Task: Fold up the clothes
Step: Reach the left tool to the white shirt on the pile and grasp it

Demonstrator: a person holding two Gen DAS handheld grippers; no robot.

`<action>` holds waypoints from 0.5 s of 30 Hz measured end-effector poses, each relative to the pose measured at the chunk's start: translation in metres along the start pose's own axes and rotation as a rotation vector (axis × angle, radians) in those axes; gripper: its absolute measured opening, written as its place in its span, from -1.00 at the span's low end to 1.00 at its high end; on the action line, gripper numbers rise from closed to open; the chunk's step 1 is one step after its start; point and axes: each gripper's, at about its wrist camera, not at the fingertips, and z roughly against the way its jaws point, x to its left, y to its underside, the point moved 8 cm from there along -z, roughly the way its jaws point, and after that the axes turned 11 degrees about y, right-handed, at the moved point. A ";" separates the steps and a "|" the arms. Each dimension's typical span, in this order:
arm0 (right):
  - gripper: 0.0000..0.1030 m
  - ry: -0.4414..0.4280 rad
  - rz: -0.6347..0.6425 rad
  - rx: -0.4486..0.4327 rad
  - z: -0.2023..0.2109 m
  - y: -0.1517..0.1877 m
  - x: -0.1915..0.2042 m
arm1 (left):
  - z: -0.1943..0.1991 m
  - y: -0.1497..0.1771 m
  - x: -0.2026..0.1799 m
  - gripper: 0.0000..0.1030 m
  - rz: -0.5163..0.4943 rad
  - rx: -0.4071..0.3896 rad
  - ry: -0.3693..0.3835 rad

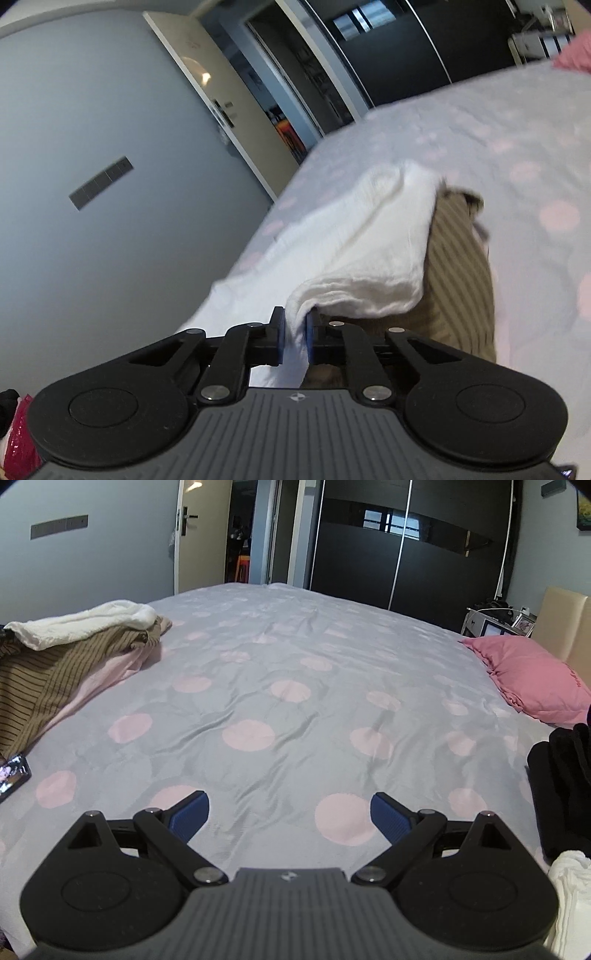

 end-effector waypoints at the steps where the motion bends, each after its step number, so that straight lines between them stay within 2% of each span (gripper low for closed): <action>1: 0.86 0.001 -0.001 -0.007 0.004 0.000 0.000 | 0.007 -0.005 0.001 -0.84 -0.004 -0.021 -0.016; 5: 0.86 0.017 -0.007 -0.043 0.017 -0.004 -0.004 | 0.030 -0.023 -0.008 -0.87 0.010 -0.072 0.023; 8: 0.86 0.022 -0.034 -0.061 0.027 -0.007 -0.009 | 0.057 -0.042 -0.031 -0.87 -0.030 -0.154 0.068; 12: 0.86 0.027 -0.080 -0.078 0.037 -0.011 -0.017 | 0.101 -0.066 -0.077 -0.87 -0.066 -0.262 0.185; 15: 0.86 0.042 -0.096 -0.084 0.041 -0.011 -0.025 | 0.134 -0.074 -0.117 -0.87 -0.077 -0.304 0.307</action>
